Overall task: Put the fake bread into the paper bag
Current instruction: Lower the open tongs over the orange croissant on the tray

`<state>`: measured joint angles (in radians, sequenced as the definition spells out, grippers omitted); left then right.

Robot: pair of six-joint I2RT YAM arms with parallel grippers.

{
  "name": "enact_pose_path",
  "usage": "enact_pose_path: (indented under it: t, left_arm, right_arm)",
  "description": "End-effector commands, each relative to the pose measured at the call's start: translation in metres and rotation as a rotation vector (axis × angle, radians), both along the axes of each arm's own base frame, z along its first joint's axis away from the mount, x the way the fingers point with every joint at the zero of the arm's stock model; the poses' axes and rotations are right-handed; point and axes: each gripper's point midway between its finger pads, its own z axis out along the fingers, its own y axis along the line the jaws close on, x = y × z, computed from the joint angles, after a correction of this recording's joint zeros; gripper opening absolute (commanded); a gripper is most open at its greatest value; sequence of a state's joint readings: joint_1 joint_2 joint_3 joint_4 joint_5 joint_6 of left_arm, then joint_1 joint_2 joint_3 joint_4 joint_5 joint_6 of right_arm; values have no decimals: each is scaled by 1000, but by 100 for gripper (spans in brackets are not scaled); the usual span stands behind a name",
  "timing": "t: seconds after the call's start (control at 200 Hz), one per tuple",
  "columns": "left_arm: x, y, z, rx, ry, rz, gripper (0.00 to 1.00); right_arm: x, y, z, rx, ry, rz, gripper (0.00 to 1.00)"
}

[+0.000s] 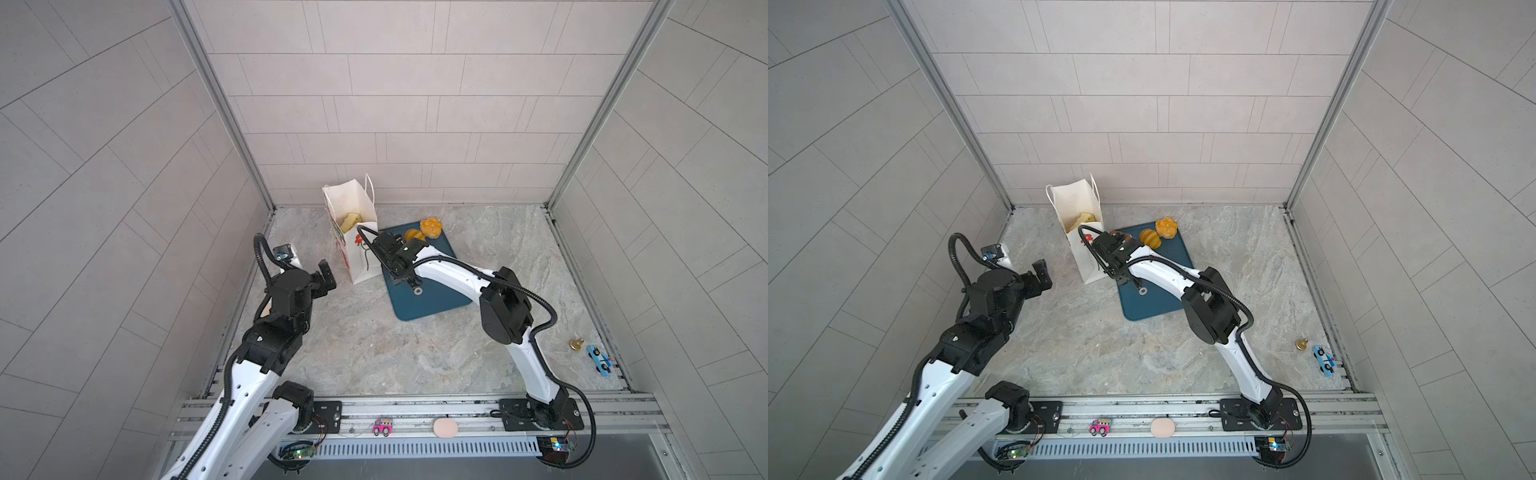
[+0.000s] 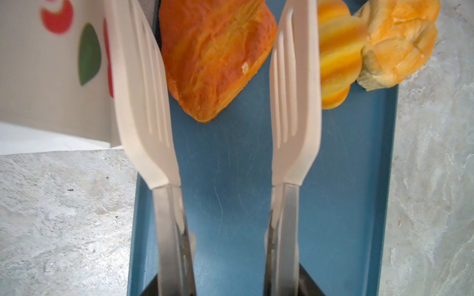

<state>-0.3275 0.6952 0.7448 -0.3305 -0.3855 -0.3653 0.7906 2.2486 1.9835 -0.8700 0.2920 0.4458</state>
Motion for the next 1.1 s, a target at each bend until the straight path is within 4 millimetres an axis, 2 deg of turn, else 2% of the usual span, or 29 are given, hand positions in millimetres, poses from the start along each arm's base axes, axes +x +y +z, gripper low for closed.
enact_pose_path:
  t: [0.0, 0.41, 0.595, 1.096]
  left_arm:
    - [-3, 5, -3, 2, 4, 19, 100]
    - [-5, 6, -2, -2, -4, 24, 100]
    - [-6, 6, -1, -4, -7, 24, 100]
    - [-7, 6, 0, -13, -13, 21, 100]
  right_arm:
    - [6, -1, -3, -8, -3, -16, 57]
    - [7, -14, -26, -39, 50, -49, 57]
    - [4, -16, -30, -46, 72, -41, 45]
    - [-14, -22, -24, -35, 86, -5, 29]
